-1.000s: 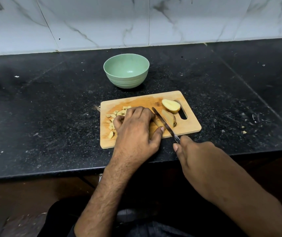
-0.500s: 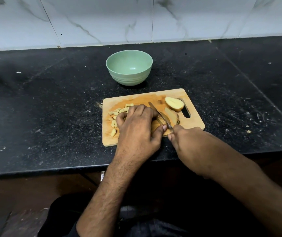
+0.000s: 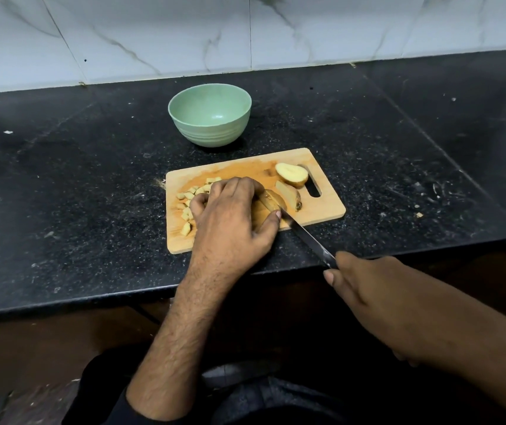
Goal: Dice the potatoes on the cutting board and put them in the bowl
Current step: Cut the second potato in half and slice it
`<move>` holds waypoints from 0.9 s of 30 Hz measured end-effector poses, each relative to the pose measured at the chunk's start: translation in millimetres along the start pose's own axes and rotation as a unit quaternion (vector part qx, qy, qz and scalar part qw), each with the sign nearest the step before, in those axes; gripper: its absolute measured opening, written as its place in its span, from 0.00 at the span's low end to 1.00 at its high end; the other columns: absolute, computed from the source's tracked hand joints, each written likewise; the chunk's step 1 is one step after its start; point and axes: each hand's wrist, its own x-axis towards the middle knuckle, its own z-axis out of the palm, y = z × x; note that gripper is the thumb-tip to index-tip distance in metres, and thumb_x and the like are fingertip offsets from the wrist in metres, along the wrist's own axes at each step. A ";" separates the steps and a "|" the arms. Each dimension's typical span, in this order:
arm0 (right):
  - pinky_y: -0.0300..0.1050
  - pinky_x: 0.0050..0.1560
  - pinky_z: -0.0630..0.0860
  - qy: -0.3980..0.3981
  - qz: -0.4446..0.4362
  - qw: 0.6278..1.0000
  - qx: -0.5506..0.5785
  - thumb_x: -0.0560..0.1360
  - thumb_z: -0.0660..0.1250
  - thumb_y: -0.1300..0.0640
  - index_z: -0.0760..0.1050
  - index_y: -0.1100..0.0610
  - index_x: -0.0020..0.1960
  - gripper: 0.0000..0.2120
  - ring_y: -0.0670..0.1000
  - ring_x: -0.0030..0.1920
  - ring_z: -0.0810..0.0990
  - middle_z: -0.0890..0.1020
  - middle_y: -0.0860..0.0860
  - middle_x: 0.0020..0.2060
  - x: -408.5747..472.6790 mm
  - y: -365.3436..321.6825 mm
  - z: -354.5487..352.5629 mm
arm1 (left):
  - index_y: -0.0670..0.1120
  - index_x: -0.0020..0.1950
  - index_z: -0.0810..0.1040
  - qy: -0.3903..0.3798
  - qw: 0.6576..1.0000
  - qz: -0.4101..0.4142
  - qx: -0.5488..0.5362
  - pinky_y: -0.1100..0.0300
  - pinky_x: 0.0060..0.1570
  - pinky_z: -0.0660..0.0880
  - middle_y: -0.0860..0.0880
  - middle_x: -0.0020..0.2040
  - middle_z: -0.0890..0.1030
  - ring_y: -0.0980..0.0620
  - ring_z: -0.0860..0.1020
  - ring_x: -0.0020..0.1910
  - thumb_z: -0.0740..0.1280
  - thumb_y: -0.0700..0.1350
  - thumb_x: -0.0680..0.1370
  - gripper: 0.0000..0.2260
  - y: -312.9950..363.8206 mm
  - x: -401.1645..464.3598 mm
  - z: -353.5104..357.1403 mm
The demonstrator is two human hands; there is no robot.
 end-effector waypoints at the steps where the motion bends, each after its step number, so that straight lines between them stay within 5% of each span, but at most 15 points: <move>1: 0.35 0.24 0.67 -0.001 0.004 1.000 0.007 0.84 0.48 0.42 0.63 0.48 0.43 0.15 0.27 0.27 0.72 0.76 0.50 0.32 -1.9 0.8 -1.9 | 0.54 0.61 0.72 -0.003 1.000 0.003 0.006 0.48 0.63 0.59 0.59 0.58 0.75 0.55 0.69 0.63 0.65 0.61 0.76 0.18 0.6 -0.3 0.2; 9: 0.34 0.23 0.68 0.020 0.019 0.997 0.071 0.81 0.49 0.39 0.70 0.51 0.44 0.20 0.39 0.21 0.74 0.77 0.46 0.26 -12.8 6.1 -17.6 | 0.55 0.60 0.73 -0.002 0.999 0.010 0.030 0.46 0.62 0.61 0.58 0.57 0.74 0.54 0.70 0.62 0.62 0.64 0.76 0.18 2.4 -0.7 1.1; 13: 0.42 0.30 0.74 0.089 0.024 0.993 0.077 0.82 0.49 0.39 0.70 0.50 0.45 0.19 0.45 0.23 0.74 0.76 0.49 0.28 0.3 0.1 -16.7 | 0.55 0.59 0.74 0.000 1.000 0.000 0.019 0.45 0.63 0.61 0.59 0.55 0.75 0.55 0.71 0.60 0.63 0.63 0.75 0.18 4.4 0.9 1.3; 27: 0.48 0.38 0.78 0.081 -0.004 0.995 0.055 0.83 0.48 0.40 0.70 0.49 0.46 0.18 0.45 0.28 0.75 0.77 0.49 0.31 27.4 -7.6 -6.4 | 0.55 0.56 0.75 0.009 0.999 -0.014 0.029 0.46 0.61 0.62 0.58 0.54 0.75 0.54 0.71 0.59 0.64 0.63 0.75 0.16 8.4 2.0 3.5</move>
